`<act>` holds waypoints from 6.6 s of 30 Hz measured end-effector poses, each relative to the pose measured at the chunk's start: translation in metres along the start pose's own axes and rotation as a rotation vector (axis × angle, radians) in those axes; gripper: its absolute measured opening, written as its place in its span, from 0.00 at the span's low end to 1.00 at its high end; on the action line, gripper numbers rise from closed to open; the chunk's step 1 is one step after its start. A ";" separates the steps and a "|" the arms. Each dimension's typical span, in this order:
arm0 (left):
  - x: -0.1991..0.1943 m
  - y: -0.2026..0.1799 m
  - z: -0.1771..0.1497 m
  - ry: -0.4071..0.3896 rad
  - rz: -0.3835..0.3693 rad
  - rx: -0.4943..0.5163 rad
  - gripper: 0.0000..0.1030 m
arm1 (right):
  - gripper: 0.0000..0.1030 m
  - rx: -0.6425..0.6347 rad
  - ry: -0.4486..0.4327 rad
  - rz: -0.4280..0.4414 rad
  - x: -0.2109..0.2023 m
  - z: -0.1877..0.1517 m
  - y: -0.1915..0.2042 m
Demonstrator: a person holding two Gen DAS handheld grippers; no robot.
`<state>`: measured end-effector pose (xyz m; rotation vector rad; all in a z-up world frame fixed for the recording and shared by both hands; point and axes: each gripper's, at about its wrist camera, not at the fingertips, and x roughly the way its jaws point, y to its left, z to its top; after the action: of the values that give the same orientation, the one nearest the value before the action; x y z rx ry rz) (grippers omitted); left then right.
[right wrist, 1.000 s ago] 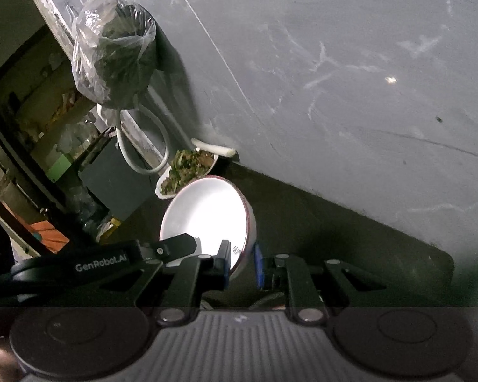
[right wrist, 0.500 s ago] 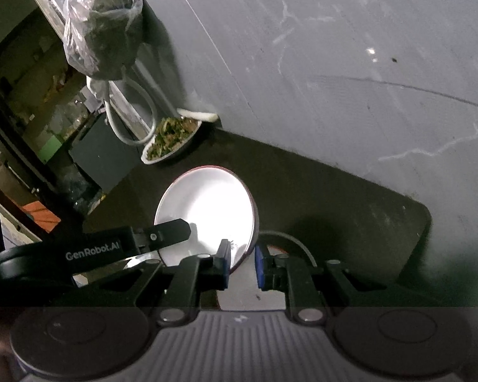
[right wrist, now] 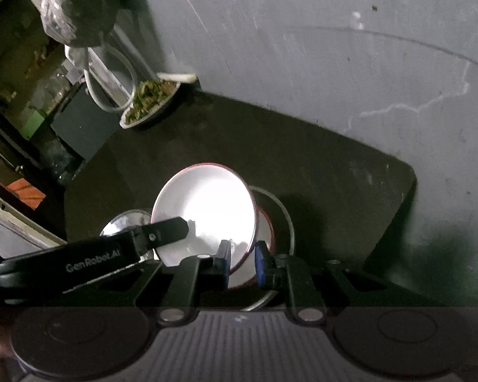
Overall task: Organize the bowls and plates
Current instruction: 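Lower the second white bowl into the first white bowl, then open both tools and lift them off the stacked bowls, then grip the steel bowl rim of the bowl stack with both tools, then lift the steel bowl stack with both tools and carry it over the plates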
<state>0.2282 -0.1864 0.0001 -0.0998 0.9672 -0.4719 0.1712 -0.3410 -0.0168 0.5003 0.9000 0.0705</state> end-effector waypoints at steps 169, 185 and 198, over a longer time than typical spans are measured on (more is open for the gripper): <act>-0.032 0.045 -0.028 -0.001 -0.008 -0.257 0.24 | 0.13 -0.403 0.086 0.151 0.036 0.053 -0.007; -0.060 0.075 -0.041 -0.051 0.079 -0.371 0.23 | 0.13 -0.500 0.119 0.244 0.056 0.054 0.043; -0.091 0.113 -0.066 -0.083 0.185 -0.506 0.23 | 0.13 -0.592 0.166 0.346 0.085 0.046 0.096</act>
<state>0.1702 -0.0381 -0.0008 -0.4781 0.9865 -0.0443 0.2738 -0.2509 -0.0129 0.0893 0.8947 0.6818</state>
